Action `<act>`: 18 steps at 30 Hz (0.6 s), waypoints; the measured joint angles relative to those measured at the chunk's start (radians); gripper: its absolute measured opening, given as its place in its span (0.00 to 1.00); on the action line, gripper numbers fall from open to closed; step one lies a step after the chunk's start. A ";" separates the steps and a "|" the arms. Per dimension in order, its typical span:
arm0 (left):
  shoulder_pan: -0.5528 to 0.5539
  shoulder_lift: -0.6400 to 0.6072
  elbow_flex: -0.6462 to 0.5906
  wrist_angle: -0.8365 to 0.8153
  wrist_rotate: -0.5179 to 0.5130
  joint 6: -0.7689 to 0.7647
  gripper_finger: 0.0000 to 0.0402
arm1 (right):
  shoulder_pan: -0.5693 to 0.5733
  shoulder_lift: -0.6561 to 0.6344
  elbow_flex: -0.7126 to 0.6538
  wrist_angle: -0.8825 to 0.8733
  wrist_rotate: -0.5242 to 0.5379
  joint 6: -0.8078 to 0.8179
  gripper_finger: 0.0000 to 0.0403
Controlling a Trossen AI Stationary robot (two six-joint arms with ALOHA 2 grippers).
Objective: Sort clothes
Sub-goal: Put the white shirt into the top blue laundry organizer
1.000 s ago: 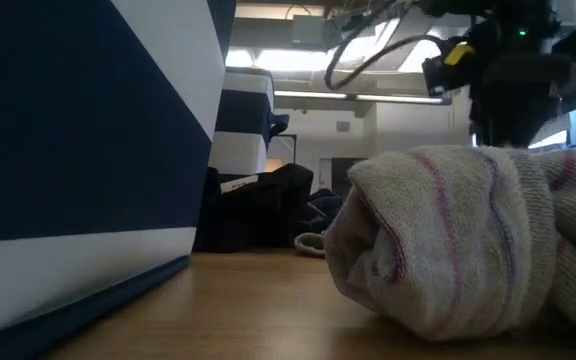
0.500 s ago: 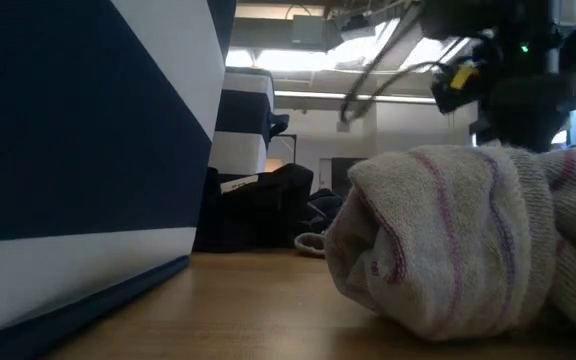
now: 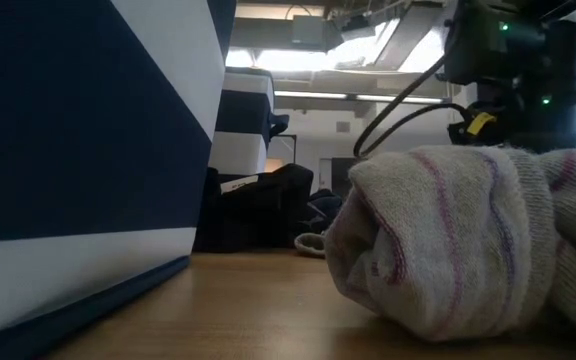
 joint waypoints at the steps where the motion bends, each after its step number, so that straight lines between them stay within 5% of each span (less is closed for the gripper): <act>1: 0.000 0.000 0.000 0.002 0.000 0.000 0.15 | 0.000 0.001 0.000 0.002 -0.002 0.000 0.98; 8: 0.000 0.000 0.000 0.004 0.000 0.005 0.15 | -0.001 0.003 0.016 0.025 0.091 0.057 0.98; 18: 0.000 0.000 0.000 0.003 0.000 0.004 0.15 | -0.003 0.081 0.020 0.057 0.026 0.008 0.98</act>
